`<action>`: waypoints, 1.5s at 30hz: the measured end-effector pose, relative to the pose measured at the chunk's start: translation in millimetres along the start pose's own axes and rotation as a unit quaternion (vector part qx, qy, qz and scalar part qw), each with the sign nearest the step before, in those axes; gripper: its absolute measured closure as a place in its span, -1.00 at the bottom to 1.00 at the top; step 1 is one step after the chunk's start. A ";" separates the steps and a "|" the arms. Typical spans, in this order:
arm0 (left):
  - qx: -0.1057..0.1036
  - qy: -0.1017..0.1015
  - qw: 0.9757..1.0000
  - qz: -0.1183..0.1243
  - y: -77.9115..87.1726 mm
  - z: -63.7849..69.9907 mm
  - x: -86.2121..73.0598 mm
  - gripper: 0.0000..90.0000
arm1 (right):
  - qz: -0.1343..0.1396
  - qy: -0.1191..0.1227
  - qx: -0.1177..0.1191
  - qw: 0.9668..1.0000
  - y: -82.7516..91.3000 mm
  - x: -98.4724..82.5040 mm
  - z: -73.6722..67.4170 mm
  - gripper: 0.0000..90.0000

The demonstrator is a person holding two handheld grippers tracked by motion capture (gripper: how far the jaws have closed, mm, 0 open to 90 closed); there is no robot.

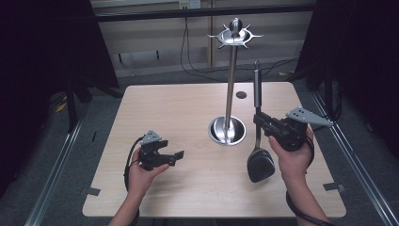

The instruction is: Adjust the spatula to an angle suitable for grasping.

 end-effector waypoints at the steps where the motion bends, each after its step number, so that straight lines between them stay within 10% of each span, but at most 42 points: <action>1: 0.000 0.000 1.000 -0.001 -0.2 0.1 -0.1 -0.68 | 0.002 0.003 0.001 1.000 0.8 1.6 -0.6 0.69; 24: 0.002 -0.001 1.000 -0.002 -0.7 -1.1 -1.3 -0.68 | 0.041 0.031 0.021 0.998 -0.7 39.4 -23.5 0.69; 45: 0.003 -0.002 1.000 -0.004 -0.5 -2.4 -1.8 -0.67 | 0.037 0.031 0.012 0.999 -17.4 34.1 -23.6 0.68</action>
Point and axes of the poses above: each handheld gripper's, and its own axes: y roughly backward along the jaws, x roughly out of its top, z roughly to its right, the point moved 7 cm from there along -y, roughly forward along the jaws, and after that the axes turned 2 degrees about y, right-handed, at the moved point
